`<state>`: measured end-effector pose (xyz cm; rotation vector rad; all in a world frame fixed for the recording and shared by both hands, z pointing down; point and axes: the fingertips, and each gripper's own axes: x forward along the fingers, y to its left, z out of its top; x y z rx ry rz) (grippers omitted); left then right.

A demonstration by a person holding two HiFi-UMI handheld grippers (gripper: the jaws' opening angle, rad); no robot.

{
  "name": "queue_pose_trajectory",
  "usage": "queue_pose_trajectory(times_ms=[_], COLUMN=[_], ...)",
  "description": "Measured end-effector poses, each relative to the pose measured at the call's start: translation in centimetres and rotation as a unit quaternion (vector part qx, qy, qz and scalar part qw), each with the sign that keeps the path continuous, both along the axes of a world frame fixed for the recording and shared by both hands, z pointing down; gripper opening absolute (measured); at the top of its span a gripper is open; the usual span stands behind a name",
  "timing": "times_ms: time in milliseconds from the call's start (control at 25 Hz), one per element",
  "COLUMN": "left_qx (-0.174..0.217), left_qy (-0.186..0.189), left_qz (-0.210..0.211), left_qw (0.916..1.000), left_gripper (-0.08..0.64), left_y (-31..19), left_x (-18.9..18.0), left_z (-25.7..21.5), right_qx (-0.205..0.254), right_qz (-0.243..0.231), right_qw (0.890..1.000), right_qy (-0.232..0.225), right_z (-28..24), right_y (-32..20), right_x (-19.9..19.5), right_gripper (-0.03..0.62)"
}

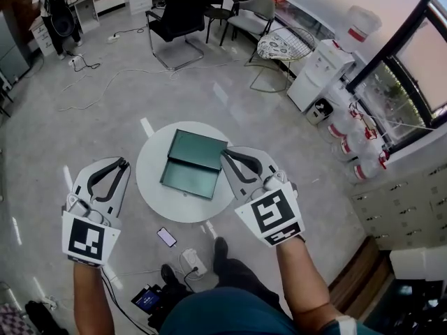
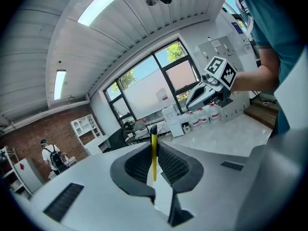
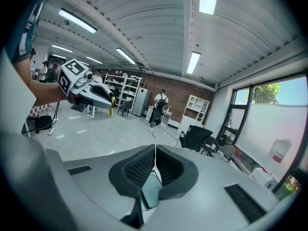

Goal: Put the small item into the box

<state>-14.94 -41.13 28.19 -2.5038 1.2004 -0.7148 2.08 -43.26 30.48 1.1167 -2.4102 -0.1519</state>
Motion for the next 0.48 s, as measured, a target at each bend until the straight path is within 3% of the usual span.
queue_pose_trajectory(times_ms=[480], left_qx=[-0.080], left_qy=[-0.017], left_qz=[0.019], left_qw=[0.9964], left_gripper=[0.052], left_y=[-6.8], left_x=[3.7], left_z=[12.2], right_qx=[-0.049], right_qz=[0.032], right_qw=[0.998], right_qy=[-0.004], right_z=[9.4], right_y=[-4.9], right_x=[4.5], right_gripper=[0.037])
